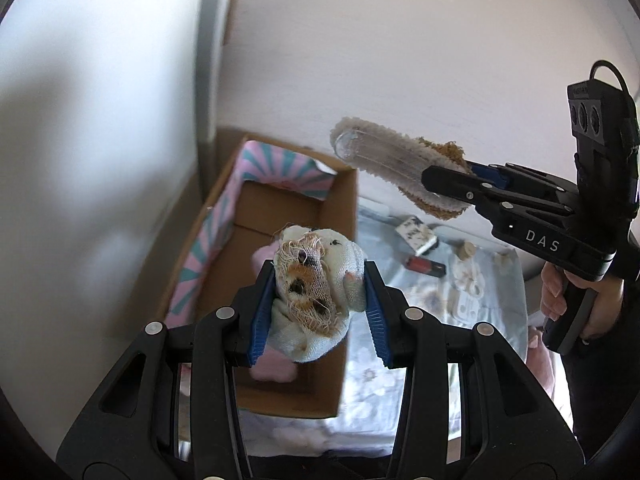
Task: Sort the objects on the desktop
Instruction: 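Carry the patterned sock and brown brush with both tools over the cardboard box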
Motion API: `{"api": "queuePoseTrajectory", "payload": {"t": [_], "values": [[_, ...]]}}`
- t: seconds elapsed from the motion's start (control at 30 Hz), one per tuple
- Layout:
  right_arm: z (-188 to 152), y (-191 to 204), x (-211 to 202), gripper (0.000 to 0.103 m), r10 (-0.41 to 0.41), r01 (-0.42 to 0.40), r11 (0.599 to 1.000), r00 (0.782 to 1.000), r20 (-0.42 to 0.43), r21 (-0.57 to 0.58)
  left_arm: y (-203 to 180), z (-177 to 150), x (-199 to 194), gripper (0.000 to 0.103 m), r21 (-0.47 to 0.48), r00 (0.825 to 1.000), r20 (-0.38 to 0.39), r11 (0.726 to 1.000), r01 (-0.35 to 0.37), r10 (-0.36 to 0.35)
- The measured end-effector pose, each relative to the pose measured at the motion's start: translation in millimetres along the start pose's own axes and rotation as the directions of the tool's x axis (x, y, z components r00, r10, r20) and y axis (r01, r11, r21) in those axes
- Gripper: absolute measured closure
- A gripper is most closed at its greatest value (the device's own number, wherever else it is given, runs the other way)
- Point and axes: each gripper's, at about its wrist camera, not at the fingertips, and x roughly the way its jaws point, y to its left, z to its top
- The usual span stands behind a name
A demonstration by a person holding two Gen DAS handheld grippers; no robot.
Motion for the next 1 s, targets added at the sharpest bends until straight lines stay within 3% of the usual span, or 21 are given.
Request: {"api": "queuePoseTrajectory", "payload": {"t": [0.27,0.43,0.5,0.67,1.0], "values": [[4.1,27.0,48.3,0.077,0.071,-0.069,0.997,0.995,-0.07,0.025,30.8,-12.4,19.5,0.065,-0.08,1.0,-0.015,0.997,0.005,-0.006],[-3.7,58.3,82.6,0.077,-0.024,0.019,0.999,0.993,-0.115,-0.046,39.6,-23.5,41.1,0.065,-0.103,0.999,-0.049,0.995,-0.003,-0.002],[-9.1,64.0,89.0,0.078,-0.007,0.004,1.0,0.993,-0.122,-0.021,38.5,-27.3,47.1,0.065,-0.087,0.998,-0.057,0.996,-0.02,0.015],[-21.6,60.7,108.1,0.077,0.003,0.004,0.999,0.985,-0.174,0.041,38.0,-30.1,59.7,0.065,-0.077,0.996,-0.085,0.997,-0.026,0.02],[-14.3,53.6,107.7,0.077,0.049,-0.033,0.995,0.985,-0.165,0.098,38.2,-24.6,69.3,0.065,-0.055,0.995,-0.101,0.998,-0.03,0.024]]}}
